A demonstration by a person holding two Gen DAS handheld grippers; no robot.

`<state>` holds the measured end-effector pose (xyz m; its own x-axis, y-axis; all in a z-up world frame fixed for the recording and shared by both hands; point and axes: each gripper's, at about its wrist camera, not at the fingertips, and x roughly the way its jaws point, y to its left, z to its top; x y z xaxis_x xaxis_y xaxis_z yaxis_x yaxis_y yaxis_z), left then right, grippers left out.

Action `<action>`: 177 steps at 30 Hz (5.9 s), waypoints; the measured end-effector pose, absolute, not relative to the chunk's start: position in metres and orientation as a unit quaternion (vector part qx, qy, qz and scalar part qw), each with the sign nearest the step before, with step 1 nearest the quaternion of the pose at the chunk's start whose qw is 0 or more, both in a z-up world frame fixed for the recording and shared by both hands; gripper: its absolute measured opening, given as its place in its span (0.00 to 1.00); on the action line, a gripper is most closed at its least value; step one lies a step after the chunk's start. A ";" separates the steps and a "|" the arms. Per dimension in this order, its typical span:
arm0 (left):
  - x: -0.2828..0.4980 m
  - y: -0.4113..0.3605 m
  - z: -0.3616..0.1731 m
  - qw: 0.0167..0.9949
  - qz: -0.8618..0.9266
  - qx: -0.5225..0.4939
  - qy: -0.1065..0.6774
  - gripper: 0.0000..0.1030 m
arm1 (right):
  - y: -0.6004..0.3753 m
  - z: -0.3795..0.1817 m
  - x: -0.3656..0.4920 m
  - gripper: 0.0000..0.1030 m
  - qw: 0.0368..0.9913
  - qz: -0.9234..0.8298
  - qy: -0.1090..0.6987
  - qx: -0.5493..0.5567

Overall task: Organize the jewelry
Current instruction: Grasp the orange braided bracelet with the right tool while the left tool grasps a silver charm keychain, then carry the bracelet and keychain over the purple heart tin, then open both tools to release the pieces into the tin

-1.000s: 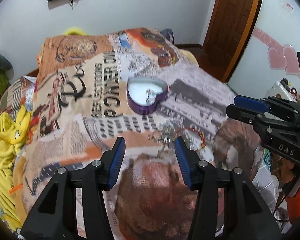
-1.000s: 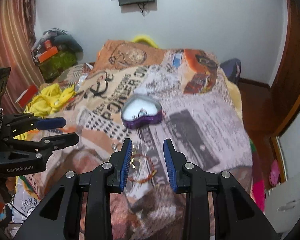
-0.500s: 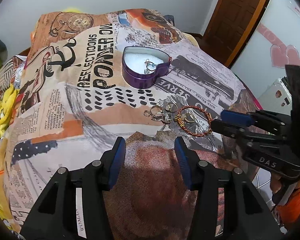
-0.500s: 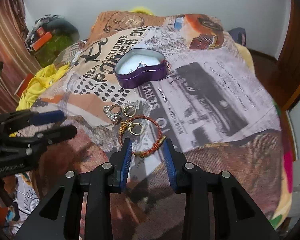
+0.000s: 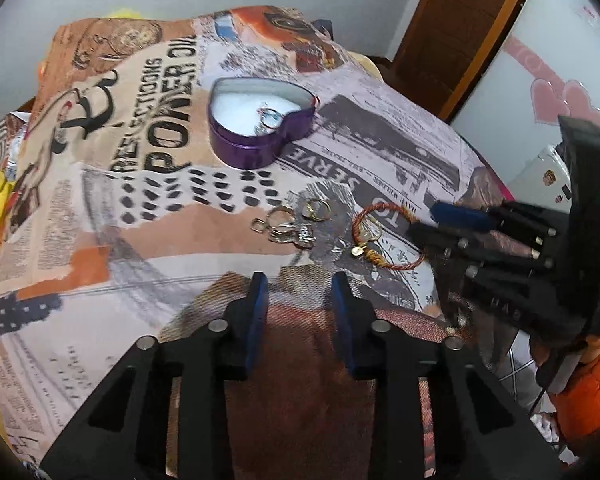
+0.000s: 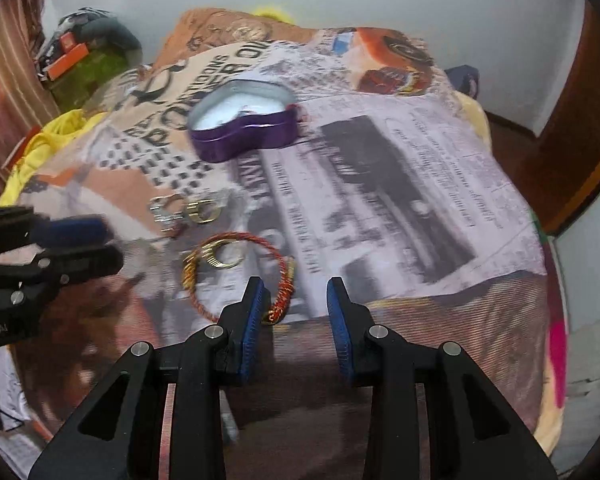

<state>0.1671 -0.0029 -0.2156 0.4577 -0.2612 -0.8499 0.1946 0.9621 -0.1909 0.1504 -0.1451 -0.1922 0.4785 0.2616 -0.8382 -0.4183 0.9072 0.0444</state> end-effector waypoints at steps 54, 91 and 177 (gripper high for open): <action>0.162 0.010 -0.164 0.895 -0.101 -0.042 0.432 0.14 | -0.153 -0.140 0.137 0.05 0.889 0.234 0.393 -0.024; 0.221 0.035 -0.141 0.917 -0.080 -0.054 0.387 0.14 | -0.107 -0.118 0.222 0.05 0.909 0.250 0.330 -0.047; 0.180 0.032 -0.132 0.909 -0.083 -0.026 0.408 0.27 | -0.115 -0.096 0.173 0.28 0.898 0.255 0.353 -0.059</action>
